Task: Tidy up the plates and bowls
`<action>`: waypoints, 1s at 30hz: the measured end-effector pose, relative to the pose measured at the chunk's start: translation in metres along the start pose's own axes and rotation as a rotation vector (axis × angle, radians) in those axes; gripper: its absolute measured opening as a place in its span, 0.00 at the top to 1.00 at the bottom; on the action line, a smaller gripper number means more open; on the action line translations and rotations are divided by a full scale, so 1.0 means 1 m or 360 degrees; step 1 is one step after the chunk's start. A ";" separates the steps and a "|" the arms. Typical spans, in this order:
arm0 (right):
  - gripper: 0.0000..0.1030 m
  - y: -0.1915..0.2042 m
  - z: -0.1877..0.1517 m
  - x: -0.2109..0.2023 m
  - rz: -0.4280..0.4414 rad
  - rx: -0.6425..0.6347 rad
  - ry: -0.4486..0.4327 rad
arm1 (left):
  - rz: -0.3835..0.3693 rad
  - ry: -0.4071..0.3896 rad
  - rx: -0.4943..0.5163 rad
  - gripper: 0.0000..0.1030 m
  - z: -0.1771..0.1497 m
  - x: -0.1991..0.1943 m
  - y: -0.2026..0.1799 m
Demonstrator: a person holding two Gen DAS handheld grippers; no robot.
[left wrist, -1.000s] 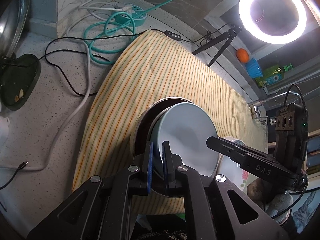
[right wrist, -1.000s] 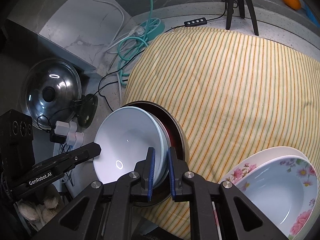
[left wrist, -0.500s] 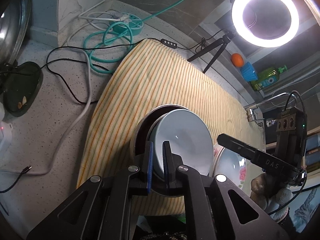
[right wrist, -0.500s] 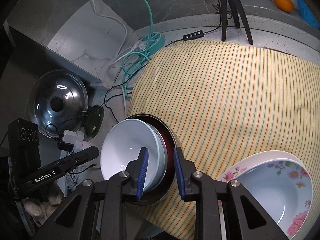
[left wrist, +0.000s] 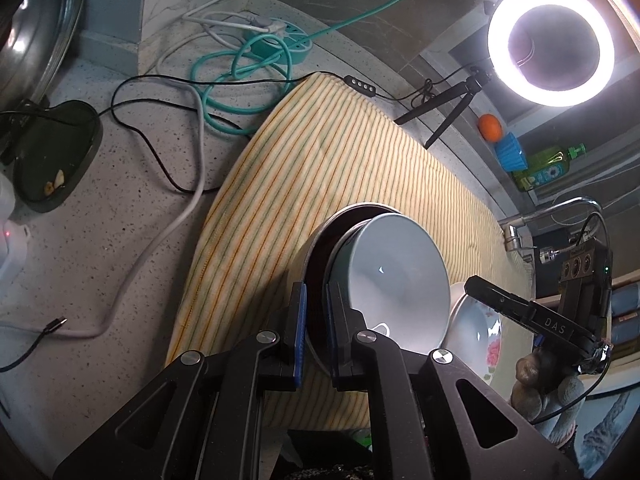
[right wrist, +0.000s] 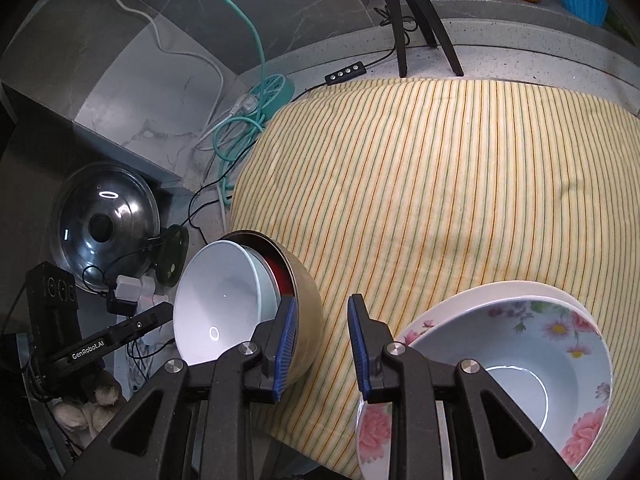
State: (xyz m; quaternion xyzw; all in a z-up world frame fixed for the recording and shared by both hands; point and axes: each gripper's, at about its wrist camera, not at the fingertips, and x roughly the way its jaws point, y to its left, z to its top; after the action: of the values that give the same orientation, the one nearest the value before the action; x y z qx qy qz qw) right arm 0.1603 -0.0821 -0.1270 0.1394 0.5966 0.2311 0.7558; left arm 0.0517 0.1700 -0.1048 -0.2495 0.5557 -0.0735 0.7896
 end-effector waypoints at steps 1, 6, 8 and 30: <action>0.77 0.001 -0.001 0.002 0.0002 -0.0002 0.0007 | 0.0005 0.0003 0.0005 0.92 0.000 0.001 -0.001; 0.77 0.007 -0.002 0.012 0.0011 -0.0011 0.0047 | 0.0028 0.0011 0.0018 0.92 0.000 0.004 -0.001; 0.77 0.008 -0.002 0.016 -0.0003 -0.0017 0.0052 | 0.0037 0.0013 0.0014 0.92 0.000 0.006 0.001; 0.88 0.007 -0.001 0.044 0.0033 0.0006 0.0162 | 0.0075 0.0038 0.0020 0.95 -0.002 0.018 0.002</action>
State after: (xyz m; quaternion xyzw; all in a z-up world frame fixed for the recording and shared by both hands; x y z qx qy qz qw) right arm 0.1657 -0.0530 -0.1608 0.1351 0.6332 0.2445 0.7218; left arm 0.0565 0.1644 -0.1217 -0.2305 0.5704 -0.0614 0.7860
